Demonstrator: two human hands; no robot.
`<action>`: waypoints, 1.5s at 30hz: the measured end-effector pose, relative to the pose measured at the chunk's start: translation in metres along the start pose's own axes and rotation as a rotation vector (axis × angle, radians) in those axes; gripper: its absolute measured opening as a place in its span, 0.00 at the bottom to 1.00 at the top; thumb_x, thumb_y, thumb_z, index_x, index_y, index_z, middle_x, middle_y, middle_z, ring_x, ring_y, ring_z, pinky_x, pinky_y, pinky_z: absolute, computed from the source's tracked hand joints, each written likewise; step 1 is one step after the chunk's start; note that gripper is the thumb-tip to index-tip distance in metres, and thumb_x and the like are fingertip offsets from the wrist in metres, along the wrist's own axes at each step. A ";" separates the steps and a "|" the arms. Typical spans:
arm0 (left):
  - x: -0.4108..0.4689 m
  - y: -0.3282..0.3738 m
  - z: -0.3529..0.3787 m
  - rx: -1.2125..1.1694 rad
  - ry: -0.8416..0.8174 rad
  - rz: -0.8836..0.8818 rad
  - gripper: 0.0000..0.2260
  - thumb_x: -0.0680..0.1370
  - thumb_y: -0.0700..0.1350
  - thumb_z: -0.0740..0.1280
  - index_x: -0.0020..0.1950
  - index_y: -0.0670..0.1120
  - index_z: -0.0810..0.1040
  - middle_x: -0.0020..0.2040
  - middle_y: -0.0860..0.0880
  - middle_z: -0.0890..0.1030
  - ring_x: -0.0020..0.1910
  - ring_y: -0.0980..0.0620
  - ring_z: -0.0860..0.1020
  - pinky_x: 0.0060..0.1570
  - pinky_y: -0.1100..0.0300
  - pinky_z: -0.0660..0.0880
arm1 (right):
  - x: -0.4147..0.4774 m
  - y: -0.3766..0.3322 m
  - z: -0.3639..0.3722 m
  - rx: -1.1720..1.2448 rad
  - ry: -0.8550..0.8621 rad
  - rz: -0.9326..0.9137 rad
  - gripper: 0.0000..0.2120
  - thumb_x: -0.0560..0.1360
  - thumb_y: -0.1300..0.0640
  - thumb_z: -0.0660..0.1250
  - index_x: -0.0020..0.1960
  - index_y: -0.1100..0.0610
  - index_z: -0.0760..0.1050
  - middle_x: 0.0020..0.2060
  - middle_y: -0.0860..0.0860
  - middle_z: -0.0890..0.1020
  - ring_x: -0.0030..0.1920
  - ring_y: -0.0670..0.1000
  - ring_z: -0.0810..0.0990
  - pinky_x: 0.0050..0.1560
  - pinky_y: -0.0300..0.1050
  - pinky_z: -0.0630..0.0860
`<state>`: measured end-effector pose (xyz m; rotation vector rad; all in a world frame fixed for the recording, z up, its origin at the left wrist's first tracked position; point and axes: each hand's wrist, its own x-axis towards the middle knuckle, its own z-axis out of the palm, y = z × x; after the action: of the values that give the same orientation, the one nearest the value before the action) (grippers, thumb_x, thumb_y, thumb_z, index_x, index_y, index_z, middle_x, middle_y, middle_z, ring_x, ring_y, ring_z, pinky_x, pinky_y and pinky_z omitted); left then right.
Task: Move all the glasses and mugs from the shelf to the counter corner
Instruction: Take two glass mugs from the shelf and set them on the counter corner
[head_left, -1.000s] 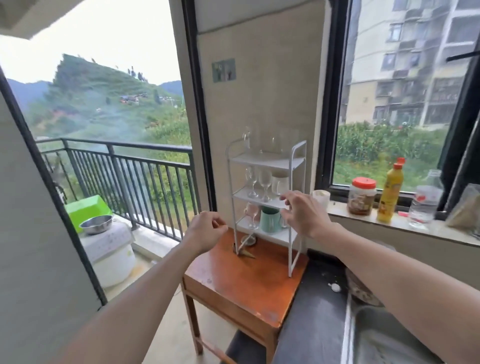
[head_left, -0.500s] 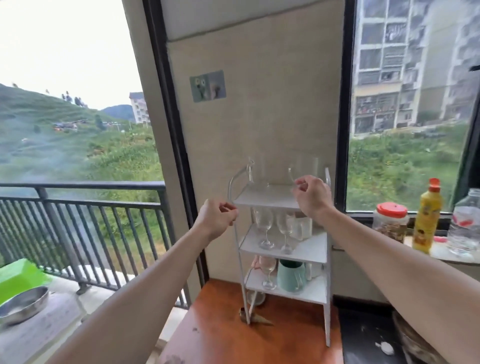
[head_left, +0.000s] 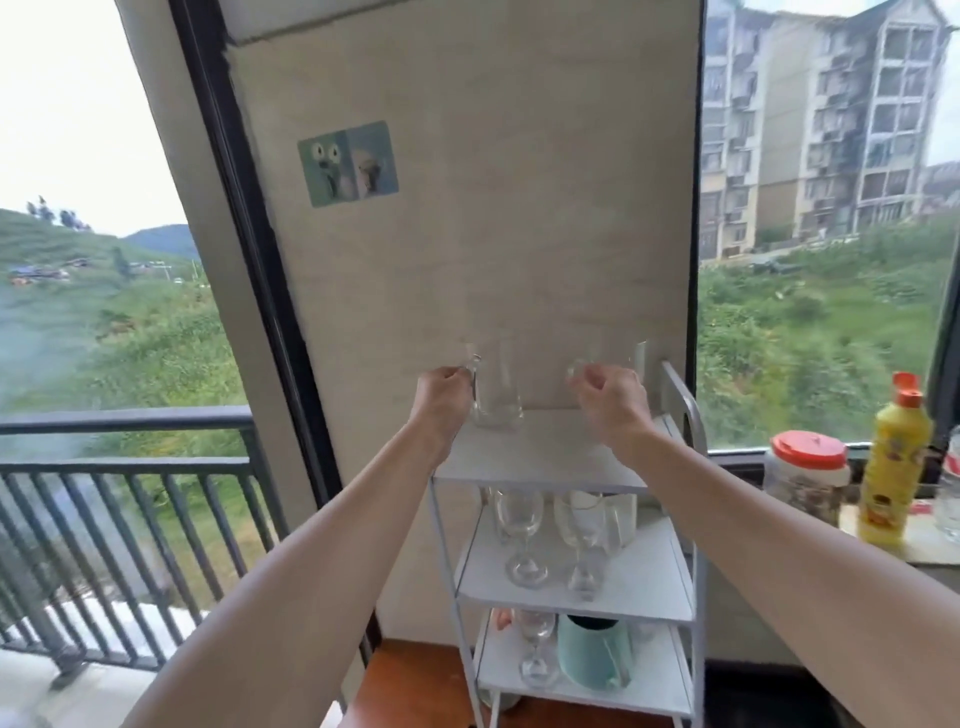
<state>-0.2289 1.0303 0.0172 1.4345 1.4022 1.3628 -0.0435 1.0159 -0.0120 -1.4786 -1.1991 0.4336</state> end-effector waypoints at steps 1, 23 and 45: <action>0.006 -0.001 0.004 -0.040 -0.009 -0.025 0.12 0.75 0.39 0.61 0.31 0.46 0.70 0.29 0.48 0.69 0.28 0.50 0.63 0.30 0.58 0.58 | 0.003 0.001 0.002 0.045 0.000 0.021 0.13 0.76 0.55 0.65 0.45 0.64 0.81 0.39 0.59 0.83 0.43 0.60 0.79 0.43 0.50 0.75; -0.022 -0.019 -0.035 -0.580 -0.177 -0.016 0.14 0.80 0.34 0.55 0.36 0.39 0.74 0.30 0.46 0.66 0.28 0.50 0.64 0.31 0.58 0.60 | -0.032 -0.012 -0.016 0.287 0.025 0.117 0.18 0.80 0.53 0.62 0.35 0.60 0.77 0.29 0.52 0.77 0.31 0.49 0.74 0.38 0.49 0.76; -0.195 -0.016 0.028 -0.683 -0.781 -0.186 0.12 0.77 0.37 0.55 0.36 0.43 0.74 0.24 0.50 0.71 0.28 0.53 0.66 0.34 0.59 0.62 | -0.235 0.021 -0.269 0.583 0.140 0.334 0.15 0.80 0.51 0.59 0.37 0.54 0.71 0.24 0.47 0.75 0.25 0.47 0.75 0.33 0.45 0.64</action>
<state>-0.1781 0.8494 -0.0434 1.1273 0.4732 0.8666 0.0833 0.6822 -0.0280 -1.1677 -0.6328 0.8141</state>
